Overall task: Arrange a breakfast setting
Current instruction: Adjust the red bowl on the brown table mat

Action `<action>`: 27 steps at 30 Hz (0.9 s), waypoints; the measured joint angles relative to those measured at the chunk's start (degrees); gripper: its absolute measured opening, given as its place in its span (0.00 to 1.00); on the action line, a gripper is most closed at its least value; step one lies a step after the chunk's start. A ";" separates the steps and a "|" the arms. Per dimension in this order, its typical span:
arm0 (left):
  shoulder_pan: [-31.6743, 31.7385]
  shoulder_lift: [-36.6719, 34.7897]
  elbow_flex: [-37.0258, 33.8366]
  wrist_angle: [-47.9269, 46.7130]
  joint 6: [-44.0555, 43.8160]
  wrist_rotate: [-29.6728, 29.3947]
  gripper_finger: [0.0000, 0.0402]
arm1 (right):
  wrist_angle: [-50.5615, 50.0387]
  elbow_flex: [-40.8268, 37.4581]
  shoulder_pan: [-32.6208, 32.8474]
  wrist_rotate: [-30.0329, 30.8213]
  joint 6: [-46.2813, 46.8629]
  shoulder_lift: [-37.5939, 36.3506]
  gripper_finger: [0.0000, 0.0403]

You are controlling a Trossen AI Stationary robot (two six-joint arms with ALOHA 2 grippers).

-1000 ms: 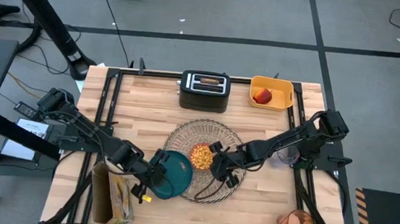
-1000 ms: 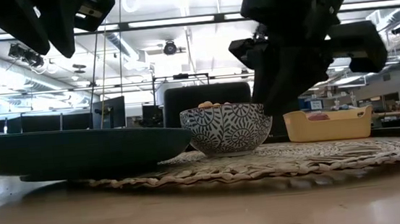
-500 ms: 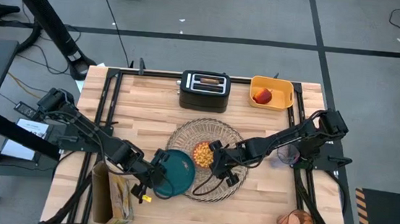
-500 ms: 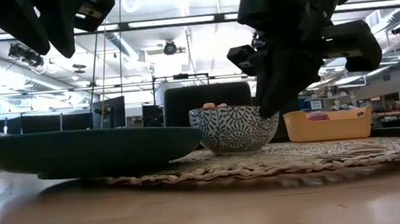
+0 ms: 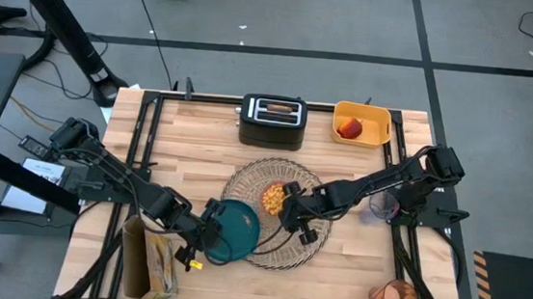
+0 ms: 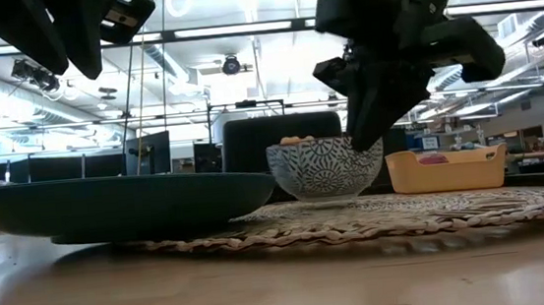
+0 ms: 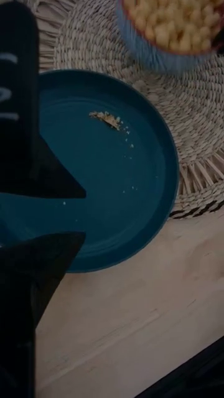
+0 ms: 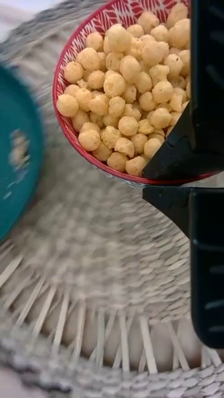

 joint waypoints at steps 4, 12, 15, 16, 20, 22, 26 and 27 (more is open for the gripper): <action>-0.81 0.02 0.00 -0.02 -1.02 0.00 0.26 | -2.74 -0.45 -0.89 4.59 5.24 -0.26 0.04; -1.22 0.02 0.00 0.01 -1.23 -0.02 0.26 | -3.85 -0.51 -1.00 5.35 7.12 -0.47 0.04; -1.22 0.02 0.00 0.04 -1.23 -0.02 0.26 | -4.25 -0.51 -1.42 5.28 7.34 -0.47 0.04; -1.22 0.02 0.00 0.04 -1.23 -0.02 0.26 | -3.99 -0.55 -1.57 5.13 7.34 -0.47 0.05; -1.22 0.02 -0.01 0.06 -1.24 0.00 0.26 | -1.38 -0.55 -1.81 4.39 7.32 -0.47 0.06; -1.22 0.02 -0.02 0.07 -1.69 0.00 0.26 | -1.33 -0.55 -1.83 4.34 7.30 -0.48 0.07; -1.22 0.04 -0.02 0.07 -3.16 -0.01 0.26 | -1.43 -0.55 -1.87 3.27 8.13 -0.33 0.08; -1.22 0.07 -0.02 0.09 -3.57 -0.01 0.26 | -1.37 -0.55 -1.90 2.55 8.36 -0.33 0.08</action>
